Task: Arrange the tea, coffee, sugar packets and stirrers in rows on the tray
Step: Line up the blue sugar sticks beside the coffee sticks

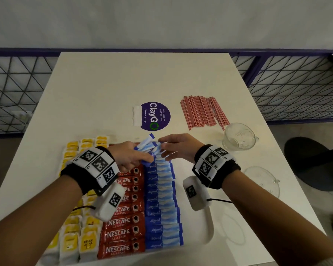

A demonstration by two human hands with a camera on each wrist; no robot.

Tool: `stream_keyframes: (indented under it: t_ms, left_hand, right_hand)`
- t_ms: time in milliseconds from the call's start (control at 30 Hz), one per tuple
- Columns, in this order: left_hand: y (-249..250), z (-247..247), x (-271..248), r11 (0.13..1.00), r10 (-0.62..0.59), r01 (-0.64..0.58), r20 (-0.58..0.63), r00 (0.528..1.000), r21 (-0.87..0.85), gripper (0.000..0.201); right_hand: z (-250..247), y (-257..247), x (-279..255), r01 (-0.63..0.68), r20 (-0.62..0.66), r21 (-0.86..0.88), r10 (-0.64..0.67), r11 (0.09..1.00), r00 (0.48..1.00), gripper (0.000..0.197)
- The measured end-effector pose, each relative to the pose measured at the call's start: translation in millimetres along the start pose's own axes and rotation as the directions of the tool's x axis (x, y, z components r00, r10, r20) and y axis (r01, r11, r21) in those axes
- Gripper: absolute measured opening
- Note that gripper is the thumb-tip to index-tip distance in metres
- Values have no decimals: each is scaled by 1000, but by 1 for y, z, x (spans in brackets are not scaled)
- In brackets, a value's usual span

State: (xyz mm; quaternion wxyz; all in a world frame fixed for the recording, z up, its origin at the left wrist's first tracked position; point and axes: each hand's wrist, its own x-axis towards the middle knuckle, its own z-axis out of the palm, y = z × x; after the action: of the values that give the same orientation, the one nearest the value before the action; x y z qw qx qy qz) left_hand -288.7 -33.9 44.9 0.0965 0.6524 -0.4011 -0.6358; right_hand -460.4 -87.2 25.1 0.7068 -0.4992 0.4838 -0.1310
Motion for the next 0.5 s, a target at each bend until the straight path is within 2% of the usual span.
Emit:
stream_keyframes:
  t_ms: [67, 167, 267, 367, 500]
  left_hand:
    - [0, -2, 3, 999, -18, 18, -2, 1000, 28, 8]
    - [-5, -7, 12, 999, -19, 16, -90, 996, -29, 13]
    - [-9, -6, 21, 999, -10, -1, -214, 977, -54, 14]
    - [-9, -2, 32, 1000, -5, 12, -308, 951, 20, 20]
    - [-9, 0, 40, 984, -7, 71, -356, 934, 166, 29]
  right_hand:
    - [-5, 1, 3, 11, -8, -14, -11, 1000, 1000, 10]
    - [-13, 4, 7, -11, -64, -11, 10, 1000, 998, 15]
    - [-20, 10, 14, -74, -98, -78, 66, 994, 993, 16]
    - [-23, 16, 21, -106, -153, -78, 93, 991, 984, 16]
    - [-24, 24, 25, -138, -142, -68, 127, 988, 982, 18]
